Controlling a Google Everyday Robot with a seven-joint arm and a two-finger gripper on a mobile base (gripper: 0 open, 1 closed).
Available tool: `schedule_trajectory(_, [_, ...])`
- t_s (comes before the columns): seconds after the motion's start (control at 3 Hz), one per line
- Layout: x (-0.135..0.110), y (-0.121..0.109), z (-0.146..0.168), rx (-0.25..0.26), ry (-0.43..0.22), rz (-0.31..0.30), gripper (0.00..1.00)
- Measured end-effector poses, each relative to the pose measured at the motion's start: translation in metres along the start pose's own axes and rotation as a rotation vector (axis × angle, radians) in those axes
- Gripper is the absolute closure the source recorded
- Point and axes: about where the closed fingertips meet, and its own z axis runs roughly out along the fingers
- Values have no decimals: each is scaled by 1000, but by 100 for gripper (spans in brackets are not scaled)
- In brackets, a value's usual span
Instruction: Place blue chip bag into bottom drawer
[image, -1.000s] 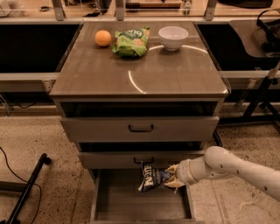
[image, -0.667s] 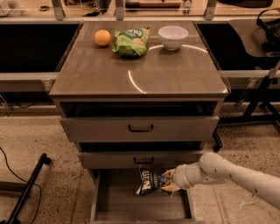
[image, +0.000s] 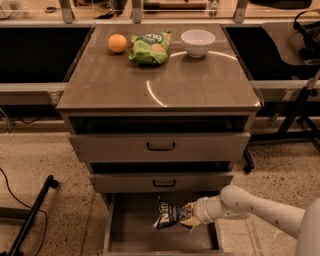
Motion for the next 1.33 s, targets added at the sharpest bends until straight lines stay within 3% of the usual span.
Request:
schedule_trajectory(0.67, [40, -3, 48, 13, 57, 52, 100])
schedule_trajectory(1.33, [40, -3, 49, 12, 58, 53, 58])
